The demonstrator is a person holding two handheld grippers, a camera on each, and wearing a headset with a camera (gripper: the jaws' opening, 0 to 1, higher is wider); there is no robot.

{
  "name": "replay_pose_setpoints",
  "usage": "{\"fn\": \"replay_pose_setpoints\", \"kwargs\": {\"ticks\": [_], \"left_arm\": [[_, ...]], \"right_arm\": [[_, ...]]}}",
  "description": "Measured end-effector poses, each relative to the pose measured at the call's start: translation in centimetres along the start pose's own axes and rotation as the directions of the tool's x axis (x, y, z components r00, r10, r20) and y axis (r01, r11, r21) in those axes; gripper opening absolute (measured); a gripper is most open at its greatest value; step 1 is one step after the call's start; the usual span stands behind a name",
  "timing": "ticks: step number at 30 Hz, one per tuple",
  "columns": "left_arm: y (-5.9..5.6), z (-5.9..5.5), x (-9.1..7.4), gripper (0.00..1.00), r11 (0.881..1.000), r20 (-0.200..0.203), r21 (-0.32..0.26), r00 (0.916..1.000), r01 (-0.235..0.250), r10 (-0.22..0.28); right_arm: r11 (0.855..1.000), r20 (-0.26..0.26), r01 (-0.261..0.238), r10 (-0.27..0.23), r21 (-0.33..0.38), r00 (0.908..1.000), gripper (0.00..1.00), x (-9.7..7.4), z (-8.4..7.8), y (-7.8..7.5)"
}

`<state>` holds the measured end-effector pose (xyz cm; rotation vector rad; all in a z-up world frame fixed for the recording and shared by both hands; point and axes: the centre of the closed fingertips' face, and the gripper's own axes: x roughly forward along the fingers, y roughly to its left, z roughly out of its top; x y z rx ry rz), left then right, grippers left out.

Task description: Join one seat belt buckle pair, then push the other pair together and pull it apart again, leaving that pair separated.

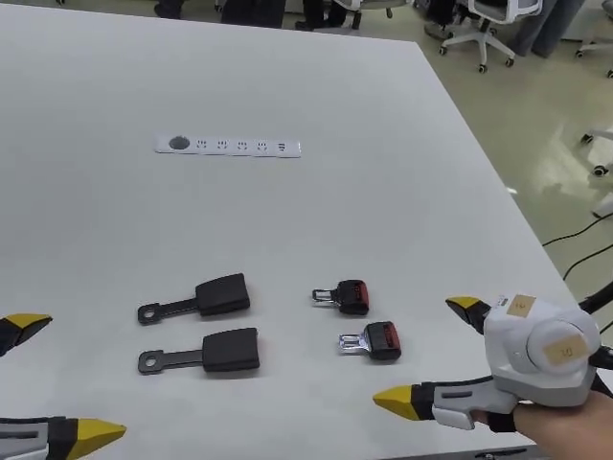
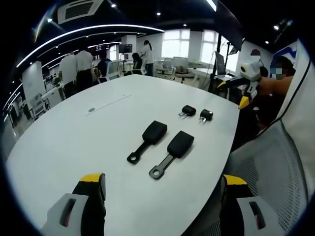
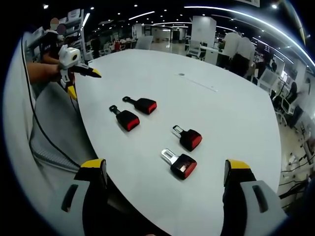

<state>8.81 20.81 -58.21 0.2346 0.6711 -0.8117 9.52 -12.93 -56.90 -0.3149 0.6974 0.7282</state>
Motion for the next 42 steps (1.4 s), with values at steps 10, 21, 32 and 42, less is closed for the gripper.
{"fn": "replay_pose_setpoints", "kwargs": {"ticks": [10,21,32,42], "left_arm": [[-0.4,0.2,0.1,0.99,1.000,-0.004,-0.014,1.0000,0.005,-0.005],[-0.7,-0.5,0.4,0.96,1.000,-0.036,0.015,0.9991,0.023,-0.023],[-1.4,0.3,2.2,0.87,0.994,-0.067,0.082,0.9953,0.076,-0.070],[-3.1,2.2,5.8,0.81,0.975,-0.099,0.148,0.9833,0.166,-0.153]], "right_arm": [[1.000,0.003,0.007,-0.007,0.001,1.0000,0.98,-0.2,0.1,0.0],[1.000,-0.005,-0.001,0.001,-0.012,1.0000,0.94,0.0,-0.1,-0.1],[0.996,-0.036,-0.060,0.057,-0.071,0.9977,0.81,0.9,-0.2,0.2],[0.988,-0.077,-0.078,0.068,-0.133,0.9947,0.81,2.2,-0.4,-0.7]]}}
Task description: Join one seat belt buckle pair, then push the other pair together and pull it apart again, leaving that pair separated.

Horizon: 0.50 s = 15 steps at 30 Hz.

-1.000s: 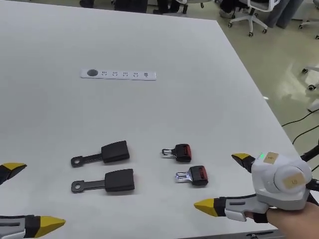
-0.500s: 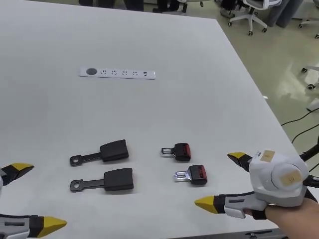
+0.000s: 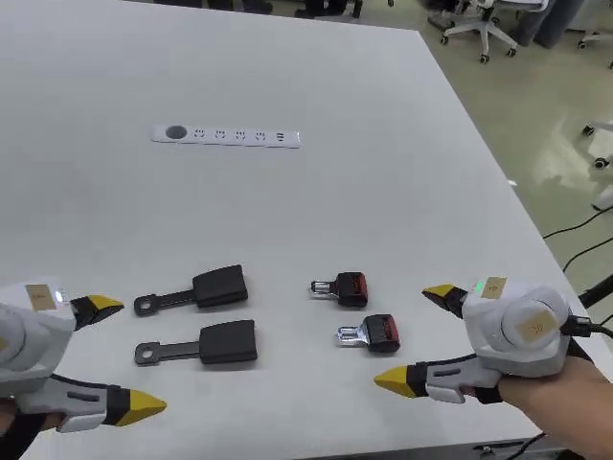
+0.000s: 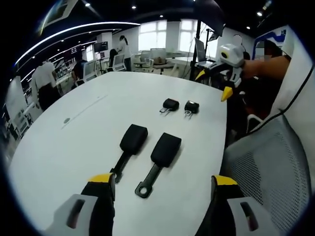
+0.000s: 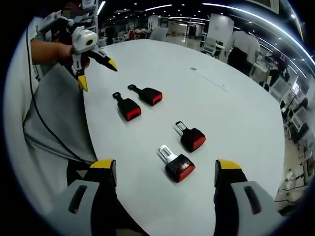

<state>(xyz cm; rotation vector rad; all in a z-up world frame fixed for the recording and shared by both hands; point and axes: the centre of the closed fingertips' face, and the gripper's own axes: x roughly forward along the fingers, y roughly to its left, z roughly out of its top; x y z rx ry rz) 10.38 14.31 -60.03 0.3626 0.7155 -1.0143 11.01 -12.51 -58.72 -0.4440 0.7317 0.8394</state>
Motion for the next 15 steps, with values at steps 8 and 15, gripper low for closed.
{"fn": "replay_pose_setpoints", "kwargs": {"ticks": [8,15], "left_arm": [[-0.1,1.1,2.8,0.79,0.998,-0.031,0.040,0.9981,0.056,-0.054],[-0.4,2.0,5.0,0.77,0.993,-0.064,0.071,0.9939,0.095,-0.090]], "right_arm": [[0.998,-0.037,-0.045,0.043,-0.037,0.9984,0.77,1.7,-1.0,-0.9],[0.992,-0.077,-0.111,0.107,-0.062,0.9913,0.71,3.0,-1.7,-1.1]]}}
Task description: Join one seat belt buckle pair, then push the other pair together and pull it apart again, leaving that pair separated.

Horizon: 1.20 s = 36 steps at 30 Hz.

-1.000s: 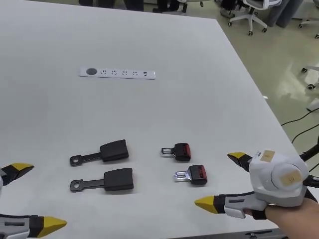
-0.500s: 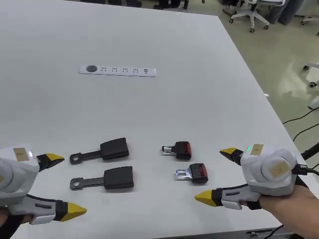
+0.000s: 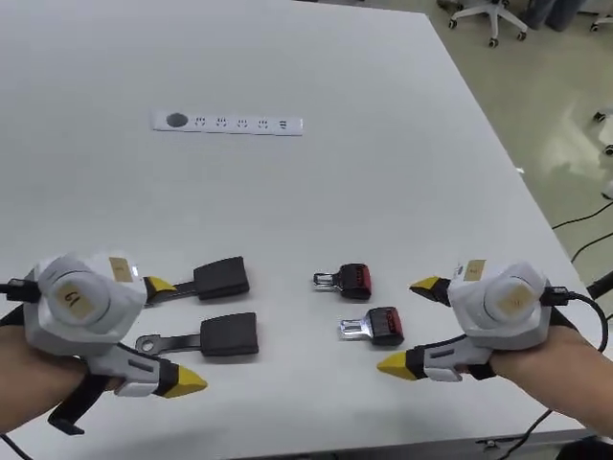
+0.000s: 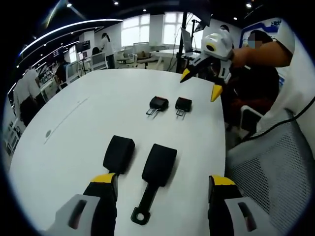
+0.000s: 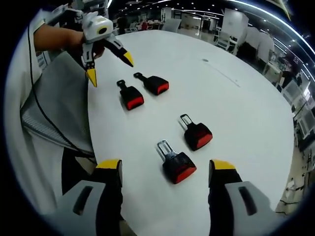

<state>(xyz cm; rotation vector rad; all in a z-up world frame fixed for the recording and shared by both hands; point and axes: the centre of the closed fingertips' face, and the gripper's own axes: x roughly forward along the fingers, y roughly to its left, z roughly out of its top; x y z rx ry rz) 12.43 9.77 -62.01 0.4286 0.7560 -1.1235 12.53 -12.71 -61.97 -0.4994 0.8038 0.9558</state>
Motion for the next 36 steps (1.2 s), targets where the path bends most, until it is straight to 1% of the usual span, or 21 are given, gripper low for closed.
{"fn": "replay_pose_setpoints", "kwargs": {"ticks": [3,5,6,10,12,13,14,17,19,20,23,27,30,32,34,36], "left_arm": [[-0.1,0.3,0.8,0.76,1.000,-0.012,0.007,0.9998,0.014,-0.014],[-0.3,0.1,1.6,0.71,0.999,-0.017,0.021,0.9992,0.037,-0.037],[-0.4,0.4,1.7,0.70,0.999,-0.024,0.019,0.9987,0.045,-0.044],[-0.4,0.2,2.6,0.69,0.998,-0.042,0.024,0.9975,0.057,-0.056],[-0.4,0.3,2.9,0.67,0.997,-0.053,0.023,0.9964,0.068,-0.067],[-0.4,0.4,3.1,0.67,0.997,-0.057,0.020,0.9959,0.071,-0.070],[-0.3,0.3,3.2,0.67,0.997,-0.059,0.019,0.9958,0.071,-0.069],[-0.1,0.1,3.8,0.65,0.997,-0.084,0.016,0.9941,0.071,-0.070],[-0.2,0.4,4.1,0.65,0.997,-0.086,0.017,0.9933,0.080,-0.078],[-0.2,0.3,4.2,0.64,0.996,-0.090,0.019,0.9925,0.085,-0.083],[-0.1,0.0,4.9,0.61,0.994,-0.107,0.027,0.9893,0.102,-0.099],[-0.4,0.3,5.0,0.56,0.992,-0.123,0.041,0.9855,0.122,-0.117],[-0.2,0.2,5.4,0.56,0.991,-0.132,0.043,0.9836,0.129,-0.123],[-0.1,0.1,5.6,0.55,0.990,-0.135,0.044,0.9829,0.132,-0.125],[-0.1,-0.1,5.9,0.55,0.989,-0.144,0.050,0.9810,0.138,-0.129],[-0.1,-0.2,6.1,0.54,0.988,-0.151,0.058,0.9796,0.142,-0.132]], "right_arm": [[1.000,-0.016,-0.022,0.022,-0.011,0.9996,0.69,0.5,-0.2,-0.3],[0.999,-0.019,-0.033,0.033,-0.017,0.9993,0.68,0.7,-0.3,-0.4],[0.999,-0.023,-0.039,0.038,-0.023,0.9990,0.68,0.8,-0.3,-0.4],[0.997,-0.048,-0.057,0.055,-0.048,0.9974,0.68,1.6,-0.8,-0.7],[0.995,-0.071,-0.085,0.081,-0.058,0.9942,0.67,1.8,-1.2,-0.5],[0.990,-0.091,-0.102,0.093,-0.098,0.9915,0.65,2.0,-1.5,-0.5],[0.989,-0.101,-0.097,0.085,-0.114,0.9912,0.64,2.1,-1.6,-0.7],[0.985,-0.113,-0.119,0.105,-0.126,0.9880,0.62,2.6,-2.0,-0.8],[0.982,-0.125,-0.131,0.115,-0.135,0.9855,0.59,2.9,-2.4,-0.9],[0.981,-0.132,-0.138,0.120,-0.136,0.9840,0.58,3.2,-2.7,-1.2],[0.977,-0.154,-0.166,0.145,-0.137,0.9773,0.57,3.6,-2.9,-1.1],[0.968,-0.158,-0.187,0.161,-0.169,0.9742,0.53,4.0,-3.1,-1.1],[0.960,-0.162,-0.202,0.172,-0.192,0.9716,0.51,4.6,-3.4,-1.4],[0.961,-0.172,-0.215,0.185,-0.175,0.9676,0.50,4.7,-3.7,-1.6],[0.956,-0.181,-0.226,0.193,-0.188,0.9645,0.48,4.9,-3.9,-1.8],[0.953,-0.187,-0.236,0.201,-0.188,0.9617,0.48,5.1,-4.1,-1.8]]}}
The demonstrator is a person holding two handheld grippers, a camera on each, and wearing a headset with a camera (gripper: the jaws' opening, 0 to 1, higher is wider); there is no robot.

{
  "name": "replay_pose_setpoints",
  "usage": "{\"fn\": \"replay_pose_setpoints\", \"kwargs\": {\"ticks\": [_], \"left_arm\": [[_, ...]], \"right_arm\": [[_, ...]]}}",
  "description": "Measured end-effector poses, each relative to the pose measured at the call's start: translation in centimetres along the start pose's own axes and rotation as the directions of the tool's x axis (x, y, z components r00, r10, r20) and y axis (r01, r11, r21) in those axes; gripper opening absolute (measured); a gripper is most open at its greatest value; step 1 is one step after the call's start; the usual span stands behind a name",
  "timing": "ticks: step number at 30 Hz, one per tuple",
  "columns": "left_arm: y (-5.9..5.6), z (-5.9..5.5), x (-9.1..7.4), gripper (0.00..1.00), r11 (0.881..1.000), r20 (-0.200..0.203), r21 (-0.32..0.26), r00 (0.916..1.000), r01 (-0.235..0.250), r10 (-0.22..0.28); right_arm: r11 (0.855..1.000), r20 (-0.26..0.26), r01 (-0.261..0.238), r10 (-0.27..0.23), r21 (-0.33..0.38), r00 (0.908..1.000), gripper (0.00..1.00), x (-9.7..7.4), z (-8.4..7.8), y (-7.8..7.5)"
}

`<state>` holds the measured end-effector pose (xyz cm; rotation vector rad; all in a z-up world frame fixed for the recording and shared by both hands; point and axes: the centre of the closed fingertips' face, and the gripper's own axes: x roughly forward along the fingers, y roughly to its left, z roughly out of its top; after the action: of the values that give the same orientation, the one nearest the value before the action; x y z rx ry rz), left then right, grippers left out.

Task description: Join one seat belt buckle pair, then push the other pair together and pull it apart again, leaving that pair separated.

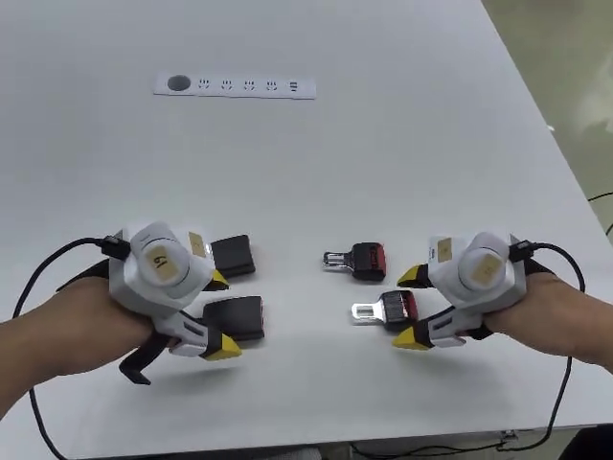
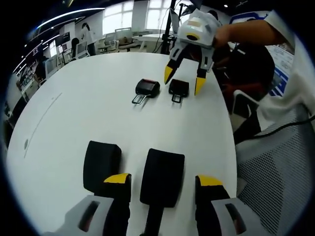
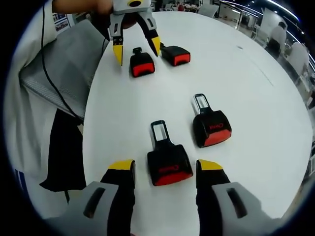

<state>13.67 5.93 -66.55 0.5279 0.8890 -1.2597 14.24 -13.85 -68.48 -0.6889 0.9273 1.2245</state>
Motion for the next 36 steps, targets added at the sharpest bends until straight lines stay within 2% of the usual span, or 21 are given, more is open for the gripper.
{"fn": "replay_pose_setpoints", "kwargs": {"ticks": [7,10,14,20,27,36], "left_arm": [[-0.1,-0.2,0.5,0.47,0.999,-0.027,0.032,0.9992,0.029,-0.028],[-0.2,-0.4,0.6,0.41,0.998,-0.039,0.053,0.9982,0.047,-0.045],[0.2,-0.4,0.7,0.35,0.997,-0.050,0.079,0.9985,0.025,-0.021],[0.2,-0.6,1.0,0.35,0.995,-0.065,0.098,0.9977,0.026,-0.020],[0.5,-1.0,1.1,0.35,0.991,-0.095,0.134,0.9954,0.019,-0.006],[0.0,-1.0,1.2,0.35,0.987,-0.102,0.158,0.9947,0.016,0.000]], "right_arm": [[0.999,-0.022,-0.026,0.025,-0.045,0.9995,0.41,0.1,-0.2,0.0],[0.998,-0.023,-0.032,0.030,-0.061,0.9993,0.39,0.1,-0.1,0.1],[0.997,-0.021,-0.038,0.036,-0.074,0.9991,0.35,0.1,-0.1,-0.2],[0.992,-0.036,-0.046,0.042,-0.116,0.9985,0.35,0.2,-0.3,-0.4],[0.990,-0.041,-0.041,0.035,-0.134,0.9985,0.34,0.1,-0.2,-0.3],[0.990,-0.049,-0.033,0.027,-0.139,0.9984,0.34,0.2,-0.4,-0.4]]}}
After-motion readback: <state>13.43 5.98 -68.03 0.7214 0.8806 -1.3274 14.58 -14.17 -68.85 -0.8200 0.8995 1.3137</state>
